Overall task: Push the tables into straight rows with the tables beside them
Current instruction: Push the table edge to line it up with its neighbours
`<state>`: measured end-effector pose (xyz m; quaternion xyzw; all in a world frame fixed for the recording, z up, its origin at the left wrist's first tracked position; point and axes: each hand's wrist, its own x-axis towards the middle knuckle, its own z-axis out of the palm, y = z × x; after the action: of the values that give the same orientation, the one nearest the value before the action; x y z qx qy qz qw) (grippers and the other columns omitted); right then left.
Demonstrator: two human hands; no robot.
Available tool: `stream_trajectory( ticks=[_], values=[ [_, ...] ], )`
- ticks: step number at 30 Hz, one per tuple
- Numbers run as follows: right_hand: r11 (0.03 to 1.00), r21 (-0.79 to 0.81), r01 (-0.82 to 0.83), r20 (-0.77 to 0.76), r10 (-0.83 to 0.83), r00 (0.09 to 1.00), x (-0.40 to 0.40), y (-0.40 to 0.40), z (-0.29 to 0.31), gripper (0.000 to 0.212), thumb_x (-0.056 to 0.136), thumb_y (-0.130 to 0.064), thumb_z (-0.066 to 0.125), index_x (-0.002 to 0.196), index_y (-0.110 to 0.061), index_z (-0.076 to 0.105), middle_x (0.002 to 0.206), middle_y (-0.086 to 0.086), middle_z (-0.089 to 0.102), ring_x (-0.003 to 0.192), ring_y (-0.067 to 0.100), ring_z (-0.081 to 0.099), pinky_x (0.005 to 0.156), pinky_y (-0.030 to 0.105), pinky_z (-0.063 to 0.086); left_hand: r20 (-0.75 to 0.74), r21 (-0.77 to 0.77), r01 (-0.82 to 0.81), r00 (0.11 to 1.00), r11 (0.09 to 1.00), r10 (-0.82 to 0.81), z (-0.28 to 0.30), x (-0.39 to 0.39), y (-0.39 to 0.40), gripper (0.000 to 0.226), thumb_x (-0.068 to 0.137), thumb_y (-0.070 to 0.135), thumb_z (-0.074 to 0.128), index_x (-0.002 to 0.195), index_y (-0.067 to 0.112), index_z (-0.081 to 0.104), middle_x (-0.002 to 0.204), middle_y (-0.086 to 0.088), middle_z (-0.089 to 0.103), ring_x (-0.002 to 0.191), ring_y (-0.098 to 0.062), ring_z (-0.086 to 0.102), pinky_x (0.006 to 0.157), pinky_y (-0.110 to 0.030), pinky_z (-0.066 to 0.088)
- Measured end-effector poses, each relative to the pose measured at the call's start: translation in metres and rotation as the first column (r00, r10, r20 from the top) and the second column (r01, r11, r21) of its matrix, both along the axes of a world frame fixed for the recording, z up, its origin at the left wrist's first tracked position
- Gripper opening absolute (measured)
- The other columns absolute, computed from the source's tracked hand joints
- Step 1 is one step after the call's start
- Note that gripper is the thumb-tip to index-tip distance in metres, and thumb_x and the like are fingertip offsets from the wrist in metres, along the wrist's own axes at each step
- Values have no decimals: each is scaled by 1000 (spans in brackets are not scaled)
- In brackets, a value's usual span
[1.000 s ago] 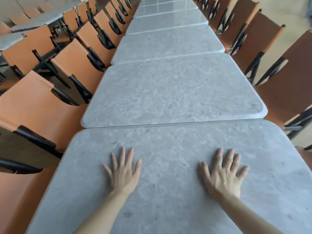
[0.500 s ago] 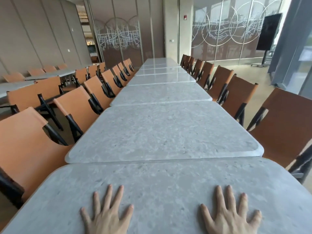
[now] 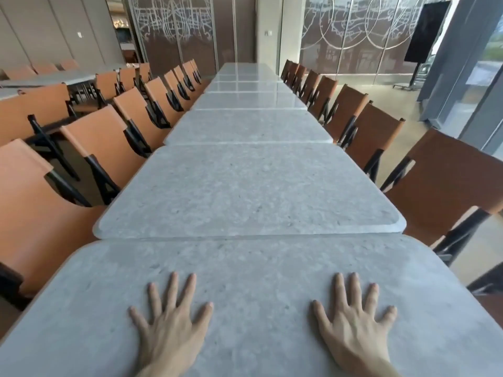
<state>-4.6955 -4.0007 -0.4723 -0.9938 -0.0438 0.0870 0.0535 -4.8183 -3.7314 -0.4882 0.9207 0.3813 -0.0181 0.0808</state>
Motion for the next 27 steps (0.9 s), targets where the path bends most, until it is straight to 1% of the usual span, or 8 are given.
stream_trajectory(
  ticks=[1,2,6,9,15,19,24,27],
  values=[
    [1000,12,-17,16,17,1000,-1,-2,-2,86,93,-74,18,162,-29,-6,170,0,-13,155,38,-13,118,67,4,-14,-7,-6,1000,1000,5,3,-1,-4,75,94,75,24,157,51,-8,168,14,-15,156,-30,-16,120,-66,-1],
    [1000,9,-27,15,27,1000,-4,-4,-5,85,93,-73,18,162,-27,-3,170,2,-10,155,40,-12,118,68,4,-11,-5,8,1000,1000,-8,-1,-5,-2,75,95,73,25,158,48,-6,169,12,-15,155,-31,-18,119,-68,-3],
    [998,-35,-56,-1,56,998,-5,-4,-8,85,94,-71,22,162,-23,3,171,6,-3,154,42,-7,116,72,2,-27,-10,33,999,999,-34,-3,-10,-4,74,96,70,28,160,45,1,170,9,-8,155,-34,-15,117,-71,-3],
    [996,-28,-83,21,84,996,-5,-7,-18,86,94,-71,22,162,-23,3,171,6,-3,154,43,-8,116,73,1,-2,-16,46,999,999,-46,-10,-15,-2,73,96,70,28,159,45,2,170,9,-8,155,-33,-15,117,-72,-5],
    [995,-40,-89,45,91,995,-1,-6,-25,86,93,-71,21,161,-22,1,171,7,-4,154,44,-9,115,74,2,0,4,40,999,999,-40,-14,-10,-1,72,96,70,27,159,46,0,170,9,-9,155,-34,-15,116,-71,-6],
    [995,-26,-94,-9,94,996,-9,-10,-14,87,93,-71,20,162,-21,1,170,7,-5,154,44,-9,115,75,2,-43,-31,36,998,999,-38,-4,-20,-8,73,96,70,26,160,45,0,170,10,-11,155,-34,-15,117,-71,-5],
    [994,-46,-101,49,104,993,2,-5,-26,87,92,-72,17,160,-21,-1,169,7,-6,153,44,-9,114,74,4,-14,7,40,999,999,-40,-12,-9,2,74,96,70,26,159,44,-2,170,9,-11,155,-34,-15,116,-71,-5],
    [995,-38,-98,7,98,995,-2,-8,-19,88,92,-72,17,161,-20,0,170,7,-6,153,44,-9,115,75,3,-26,-11,47,999,999,-47,-8,-14,-3,74,95,70,26,159,45,0,170,9,-10,155,-34,-14,116,-72,-5]
  ],
)
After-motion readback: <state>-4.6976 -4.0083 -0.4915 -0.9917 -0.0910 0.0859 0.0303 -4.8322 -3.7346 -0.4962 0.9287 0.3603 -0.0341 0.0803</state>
